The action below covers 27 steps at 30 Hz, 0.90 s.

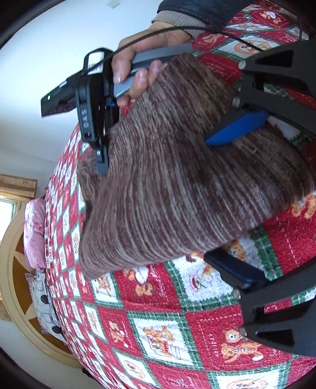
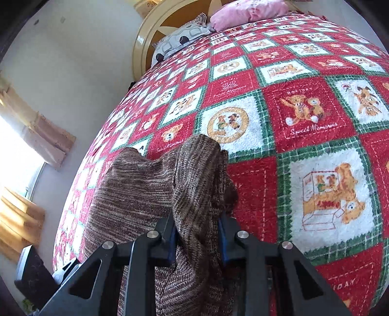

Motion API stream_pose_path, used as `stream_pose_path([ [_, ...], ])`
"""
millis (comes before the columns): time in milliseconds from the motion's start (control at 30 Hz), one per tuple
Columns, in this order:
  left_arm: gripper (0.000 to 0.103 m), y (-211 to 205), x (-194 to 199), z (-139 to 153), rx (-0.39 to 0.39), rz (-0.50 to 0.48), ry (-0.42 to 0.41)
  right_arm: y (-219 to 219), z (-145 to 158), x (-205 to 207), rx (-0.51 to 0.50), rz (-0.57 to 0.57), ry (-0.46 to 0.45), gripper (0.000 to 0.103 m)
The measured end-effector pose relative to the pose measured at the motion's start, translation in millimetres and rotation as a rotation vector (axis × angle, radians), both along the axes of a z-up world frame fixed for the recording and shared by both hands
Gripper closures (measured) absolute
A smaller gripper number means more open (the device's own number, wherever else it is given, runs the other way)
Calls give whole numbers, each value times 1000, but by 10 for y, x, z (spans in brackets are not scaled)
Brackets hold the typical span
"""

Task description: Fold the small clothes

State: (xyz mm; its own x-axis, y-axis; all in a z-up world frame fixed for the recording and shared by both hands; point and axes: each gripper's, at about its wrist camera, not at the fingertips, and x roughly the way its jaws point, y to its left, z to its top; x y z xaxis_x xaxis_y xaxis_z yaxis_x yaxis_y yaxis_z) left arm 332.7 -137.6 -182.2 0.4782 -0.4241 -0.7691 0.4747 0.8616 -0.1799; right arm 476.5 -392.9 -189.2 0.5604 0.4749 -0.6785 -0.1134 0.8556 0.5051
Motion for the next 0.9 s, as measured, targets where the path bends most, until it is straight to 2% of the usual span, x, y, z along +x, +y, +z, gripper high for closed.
stream_pose_path([
  [100, 18, -3, 3, 2, -9, -3, 5, -28, -29, 11, 25, -12, 4, 75],
  [267, 34, -12, -19, 30, -26, -11, 2, 61, 64, -39, -58, -25, -6, 76],
  [367, 48, 26, -33, 45, -50, -2, 7, 144, 131, -74, -116, -35, -25, 78],
  [433, 60, 57, -22, 58, -66, 5, 10, 165, 167, -103, -121, -56, -34, 78],
  [600, 73, 131, -47, 135, -83, 22, 21, 231, 394, -280, -109, -69, -94, 79],
  [767, 78, 195, -228, 313, -74, 11, -10, 421, 691, -468, -103, -57, -145, 80],
  [900, 78, 371, -485, 496, -46, 21, -77, 631, 860, -650, -82, -32, -175, 80],
])
